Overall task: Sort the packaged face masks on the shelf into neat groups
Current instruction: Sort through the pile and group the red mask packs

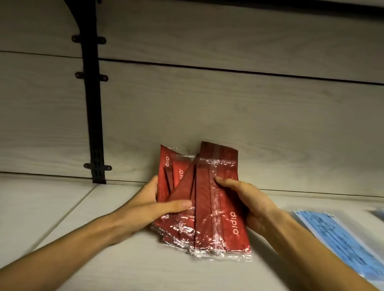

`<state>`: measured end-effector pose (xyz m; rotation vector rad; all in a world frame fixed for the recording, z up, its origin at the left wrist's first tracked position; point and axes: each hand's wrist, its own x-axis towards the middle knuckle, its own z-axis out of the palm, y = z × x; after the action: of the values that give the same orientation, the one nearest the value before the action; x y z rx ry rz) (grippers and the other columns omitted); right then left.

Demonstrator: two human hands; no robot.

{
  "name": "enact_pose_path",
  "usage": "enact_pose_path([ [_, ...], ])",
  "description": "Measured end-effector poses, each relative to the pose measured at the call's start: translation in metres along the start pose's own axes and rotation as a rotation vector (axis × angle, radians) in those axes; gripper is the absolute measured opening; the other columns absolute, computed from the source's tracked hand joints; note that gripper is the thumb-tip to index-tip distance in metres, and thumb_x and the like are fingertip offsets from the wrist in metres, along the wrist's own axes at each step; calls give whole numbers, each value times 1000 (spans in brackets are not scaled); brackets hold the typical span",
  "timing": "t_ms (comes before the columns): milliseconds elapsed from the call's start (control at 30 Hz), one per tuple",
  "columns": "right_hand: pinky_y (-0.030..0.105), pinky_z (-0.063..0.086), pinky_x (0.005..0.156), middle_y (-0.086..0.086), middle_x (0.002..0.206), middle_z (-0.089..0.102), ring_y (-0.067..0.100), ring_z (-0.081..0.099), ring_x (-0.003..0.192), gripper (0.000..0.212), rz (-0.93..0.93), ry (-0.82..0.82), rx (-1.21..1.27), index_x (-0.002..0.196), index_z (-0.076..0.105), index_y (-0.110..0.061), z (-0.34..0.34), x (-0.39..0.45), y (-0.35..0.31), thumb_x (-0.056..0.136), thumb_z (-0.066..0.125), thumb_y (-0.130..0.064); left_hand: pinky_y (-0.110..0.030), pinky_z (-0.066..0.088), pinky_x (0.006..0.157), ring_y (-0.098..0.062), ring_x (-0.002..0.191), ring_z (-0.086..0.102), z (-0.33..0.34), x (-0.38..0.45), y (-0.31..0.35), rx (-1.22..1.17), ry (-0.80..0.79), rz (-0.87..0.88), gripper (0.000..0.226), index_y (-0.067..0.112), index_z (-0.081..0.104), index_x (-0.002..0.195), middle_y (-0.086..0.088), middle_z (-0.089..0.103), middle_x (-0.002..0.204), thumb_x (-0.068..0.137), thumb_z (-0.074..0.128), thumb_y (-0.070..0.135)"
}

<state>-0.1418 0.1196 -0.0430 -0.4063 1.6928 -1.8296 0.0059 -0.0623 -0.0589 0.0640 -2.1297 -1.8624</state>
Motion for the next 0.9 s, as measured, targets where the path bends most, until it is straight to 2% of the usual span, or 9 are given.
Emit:
enact_pose_path([
  [67, 34, 61, 64, 19, 96, 77, 27, 74, 72, 30, -48, 2, -20, 103, 74, -2, 2, 3, 2, 83, 80, -24, -38, 57, 93, -22, 106, 73, 0, 3, 1, -76, 48, -102, 47, 24, 57, 132, -3, 76, 117, 89, 75, 30],
  [133, 31, 59, 58, 19, 90, 77, 25, 73, 65, 24, -78, 12, -31, 99, 74, -2, 2, 4, 4, 86, 77, -21, -41, 58, 89, -23, 98, 75, -2, 7, 0, -179, 95, -165, 30, 20, 62, 126, -8, 77, 112, 98, 63, 27],
  [267, 35, 62, 68, 22, 98, 76, 28, 73, 73, 32, -74, 1, -100, 110, 71, 1, -3, 3, 1, 90, 72, -23, -42, 59, 89, -25, 94, 76, -7, 12, -5, -157, 179, -171, 22, 19, 66, 120, -9, 78, 107, 100, 57, 19],
  [433, 34, 62, 64, 21, 95, 77, 27, 74, 69, 34, -11, -87, -173, 107, 74, 2, 2, -4, -1, 82, 80, -21, -31, 59, 79, -22, 95, 76, -8, 10, -8, -62, 163, -122, 22, 25, 68, 119, -2, 79, 105, 97, 66, 22],
  [567, 29, 58, 56, 18, 86, 77, 24, 74, 63, 28, -120, 62, -117, 107, 72, 1, 1, -3, -3, 85, 77, -16, -31, 61, 73, -25, 95, 76, -10, 8, -6, -116, 129, -125, 30, 25, 69, 117, -5, 78, 107, 89, 76, 32],
  [700, 29, 58, 51, 16, 75, 74, 22, 70, 55, 10, -207, 230, -8, 87, 70, -2, -10, -4, -10, 86, 73, -11, -33, 61, 79, -24, 97, 76, -12, 8, -6, -115, 152, -131, 32, 22, 66, 120, -5, 78, 108, 89, 75, 19],
  [767, 26, 55, 47, 12, 66, 71, 20, 67, 49, 8, -239, 311, 59, 80, 67, -5, -14, -4, -13, 86, 72, -9, -32, 61, 78, -23, 97, 76, -14, 7, -6, -117, 182, -122, 31, 22, 66, 120, -3, 79, 107, 90, 74, 16],
  [833, 30, 57, 52, 12, 69, 70, 22, 67, 53, 7, -226, 320, 175, 88, 68, -2, -16, -7, -14, 87, 70, -8, -32, 60, 76, -23, 96, 76, -15, 8, -6, -125, 221, -101, 30, 21, 66, 120, -3, 79, 106, 91, 73, 15],
  [900, 40, 60, 71, 18, 86, 69, 27, 66, 66, 21, -191, 305, 268, 107, 68, 1, -17, -11, -11, 88, 67, -8, -35, 59, 79, -24, 96, 76, -15, 8, -5, -152, 238, -79, 29, 20, 67, 119, -5, 79, 106, 91, 73, 16],
])
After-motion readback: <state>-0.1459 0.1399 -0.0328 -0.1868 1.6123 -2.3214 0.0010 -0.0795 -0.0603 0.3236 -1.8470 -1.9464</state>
